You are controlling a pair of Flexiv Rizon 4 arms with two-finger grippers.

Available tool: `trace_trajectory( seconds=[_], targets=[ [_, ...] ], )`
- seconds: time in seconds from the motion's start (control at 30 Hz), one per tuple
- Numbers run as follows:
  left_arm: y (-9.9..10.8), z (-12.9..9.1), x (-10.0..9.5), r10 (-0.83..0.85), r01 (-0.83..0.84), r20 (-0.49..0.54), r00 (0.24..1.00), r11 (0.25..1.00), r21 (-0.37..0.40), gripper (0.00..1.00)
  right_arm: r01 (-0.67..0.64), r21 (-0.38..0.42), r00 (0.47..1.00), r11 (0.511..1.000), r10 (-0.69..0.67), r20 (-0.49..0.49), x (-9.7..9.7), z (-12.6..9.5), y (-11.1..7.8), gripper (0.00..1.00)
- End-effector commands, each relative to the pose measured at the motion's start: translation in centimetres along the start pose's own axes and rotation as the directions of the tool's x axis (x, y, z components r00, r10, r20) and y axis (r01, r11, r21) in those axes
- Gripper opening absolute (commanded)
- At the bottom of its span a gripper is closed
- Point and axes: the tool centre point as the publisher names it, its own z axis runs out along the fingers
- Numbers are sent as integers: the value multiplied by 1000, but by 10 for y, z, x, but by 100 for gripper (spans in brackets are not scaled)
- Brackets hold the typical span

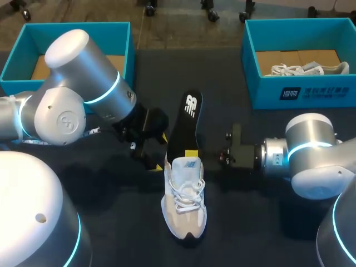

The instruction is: Take the shoe out of the shoebox, open the shoe tongue, remove and reinsert the insole, then place the shoe into the shoebox

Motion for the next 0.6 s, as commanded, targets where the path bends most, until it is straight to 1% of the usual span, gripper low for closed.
trace_trajectory(
  seconds=[0.03, 0.1, 0.17, 0.27, 0.37, 0.4, 0.43, 0.47, 0.6],
  targets=[
    [0, 0, 0, 0, 0, 0, 1000, 1000, -2, 100, -14, 17, 999, 1000, 15, -47, -8, 4, -11, 0],
    [0, 0, 0, 0, 0, 0, 1000, 1000, -2, 100, -23, 26, 998, 999, 25, -53, -7, 5, -15, 0],
    [0, 0, 0, 0, 0, 0, 1000, 1000, -2, 100, -19, -4, 997, 1000, 19, -79, -7, 4, -16, 0],
    [0, 0, 0, 0, 0, 0, 1000, 1000, -2, 100, -3, -30, 996, 1000, 0, -89, -5, 1, -12, 0],
    [0, 0, 0, 0, 0, 0, 1000, 1000, -2, 100, 14, -20, 995, 1000, -16, -102, -1, 2, -6, 0],
    [0, 0, 0, 0, 0, 0, 1000, 1000, -2, 100, 19, -15, 994, 1000, -21, -104, -1, 2, -5, 5],
    [0, 0, 0, 0, 0, 0, 1000, 1000, -2, 100, 22, -13, 994, 1000, -23, -106, 0, 3, -4, 14],
    [0, 0, 0, 0, 0, 0, 1000, 1000, -2, 100, 23, -14, 994, 1000, -24, -106, 0, 2, -3, 18],
    [0, 0, 0, 0, 0, 0, 1000, 1000, -2, 100, 28, -11, 993, 1000, -29, -116, 0, 2, 0, 18]
  ],
)
